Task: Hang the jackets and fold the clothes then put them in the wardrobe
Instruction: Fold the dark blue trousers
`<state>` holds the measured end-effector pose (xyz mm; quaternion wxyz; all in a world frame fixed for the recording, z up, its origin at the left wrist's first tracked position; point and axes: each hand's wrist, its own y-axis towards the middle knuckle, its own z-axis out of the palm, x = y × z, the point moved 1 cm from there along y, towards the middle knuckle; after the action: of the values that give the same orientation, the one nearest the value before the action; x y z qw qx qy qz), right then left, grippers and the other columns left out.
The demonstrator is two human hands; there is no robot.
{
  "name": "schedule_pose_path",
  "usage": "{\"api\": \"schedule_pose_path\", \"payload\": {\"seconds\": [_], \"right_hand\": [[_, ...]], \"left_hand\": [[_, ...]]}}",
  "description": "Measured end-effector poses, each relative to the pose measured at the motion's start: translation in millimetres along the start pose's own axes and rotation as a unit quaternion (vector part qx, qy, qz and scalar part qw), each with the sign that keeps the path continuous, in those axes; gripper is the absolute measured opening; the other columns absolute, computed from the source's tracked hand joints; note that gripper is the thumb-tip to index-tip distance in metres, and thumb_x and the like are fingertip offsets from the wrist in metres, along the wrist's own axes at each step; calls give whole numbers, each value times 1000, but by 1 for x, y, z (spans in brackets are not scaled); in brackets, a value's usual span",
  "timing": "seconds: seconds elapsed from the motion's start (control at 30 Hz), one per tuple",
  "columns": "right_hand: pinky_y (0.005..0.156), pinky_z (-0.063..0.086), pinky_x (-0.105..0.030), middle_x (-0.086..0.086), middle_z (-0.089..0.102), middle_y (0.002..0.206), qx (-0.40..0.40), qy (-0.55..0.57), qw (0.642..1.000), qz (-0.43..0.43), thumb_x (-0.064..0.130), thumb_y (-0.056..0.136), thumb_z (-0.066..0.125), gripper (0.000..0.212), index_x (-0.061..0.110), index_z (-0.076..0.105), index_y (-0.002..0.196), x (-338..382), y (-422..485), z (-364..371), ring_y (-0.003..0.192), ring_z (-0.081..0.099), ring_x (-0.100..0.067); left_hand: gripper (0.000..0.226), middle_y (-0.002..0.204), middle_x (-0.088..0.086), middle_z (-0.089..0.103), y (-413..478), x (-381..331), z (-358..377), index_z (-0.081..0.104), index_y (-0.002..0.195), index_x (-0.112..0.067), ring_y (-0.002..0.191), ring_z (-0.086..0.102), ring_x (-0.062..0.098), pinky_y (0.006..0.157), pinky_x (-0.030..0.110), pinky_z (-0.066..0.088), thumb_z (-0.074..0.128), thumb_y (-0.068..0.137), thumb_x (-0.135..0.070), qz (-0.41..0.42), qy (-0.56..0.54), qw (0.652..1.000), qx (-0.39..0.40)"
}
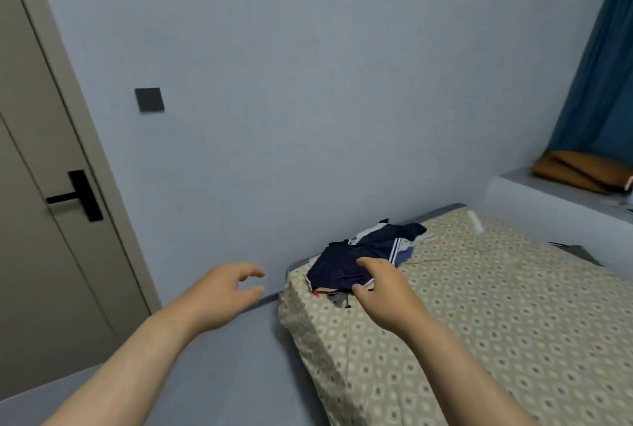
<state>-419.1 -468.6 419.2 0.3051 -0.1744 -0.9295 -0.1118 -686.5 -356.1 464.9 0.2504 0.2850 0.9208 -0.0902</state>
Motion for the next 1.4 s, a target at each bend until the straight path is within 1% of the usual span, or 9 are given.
{"api": "schedule_pose_path", "payload": {"seconds": [0.2, 0.3, 0.37, 0.53, 0.67, 0.93, 1.13, 1.27, 1.4], "right_hand": [[85, 38, -25, -1, 49, 146, 5, 114, 988, 99, 26, 93, 57, 51, 20, 48, 144, -90, 29, -19, 125, 53, -17], [71, 41, -16, 2, 50, 144, 14, 128, 984, 121, 27, 94, 57, 52, 22, 47, 145, -121, 38, -21, 99, 61, -4], [58, 36, -5, 4, 52, 142, 22, 137, 981, 137, 28, 94, 56, 52, 25, 46, 145, -144, 45, -19, 83, 56, 8], [74, 41, -12, 2, 47, 149, 37, 134, 976, 166, 32, 95, 56, 54, 25, 43, 147, -181, 56, -13, 110, 59, -5], [50, 38, -6, 1, 43, 152, 56, 125, 970, 203, 33, 96, 56, 55, 26, 41, 148, -217, 82, 4, 78, 54, 8], [95, 35, -22, 0, 45, 151, 84, 106, 965, 224, 25, 97, 55, 52, 21, 43, 148, -271, 207, 88, 132, 48, -18], [89, 42, -27, -3, 47, 148, 134, 113, 946, 274, 22, 95, 54, 51, 19, 45, 146, -322, 341, 184, 129, 50, -22], [90, 43, -27, -5, 49, 146, 156, 153, 923, 316, 22, 95, 55, 50, 17, 46, 144, -360, 406, 260, 122, 55, -24], [88, 44, -32, -12, 57, 135, 154, 169, 915, 334, 13, 92, 52, 38, 6, 55, 129, -397, 451, 325, 121, 56, -29]], "left_hand": [[32, 114, -16, 56, 71, -37, 67, 62, 128, -24, 107, 52, -1, 78, 2, 35, 61, 96, -27, 19, -17, 998, 51], [29, 115, -14, 61, 101, -39, 92, 65, 124, -20, 97, 52, -6, 71, -7, 32, 62, 95, -23, 11, -37, 997, 64], [30, 115, -14, 62, 124, -42, 110, 65, 124, -20, 102, 54, -3, 79, 1, 35, 62, 95, -23, 8, -36, 996, 83], [28, 119, -9, 67, 175, -44, 147, 67, 120, -21, 112, 60, 7, 103, 28, 44, 64, 92, -21, 3, -66, 991, 120], [35, 119, -10, 62, 226, -43, 184, 64, 126, -20, 113, 56, 6, 98, 24, 41, 63, 92, -21, 2, -79, 985, 155], [36, 121, -9, 57, 371, 21, 270, 61, 127, -22, 116, 50, 11, 93, 24, 36, 64, 92, -16, -32, -124, 975, 181], [44, 128, 3, 47, 487, 98, 348, 51, 137, -14, 111, 54, 20, 85, 29, 45, 62, 94, -16, -163, -177, 947, 213], [9, 91, 2, 54, 561, 147, 404, 57, 95, -18, 81, 50, 19, 73, 31, 40, 61, 91, -11, -240, -232, 925, 181], [16, 84, 5, 57, 617, 200, 451, 54, 79, -17, 79, 53, 23, 76, 36, 44, 57, 93, -10, -332, -285, 890, 129]]}}
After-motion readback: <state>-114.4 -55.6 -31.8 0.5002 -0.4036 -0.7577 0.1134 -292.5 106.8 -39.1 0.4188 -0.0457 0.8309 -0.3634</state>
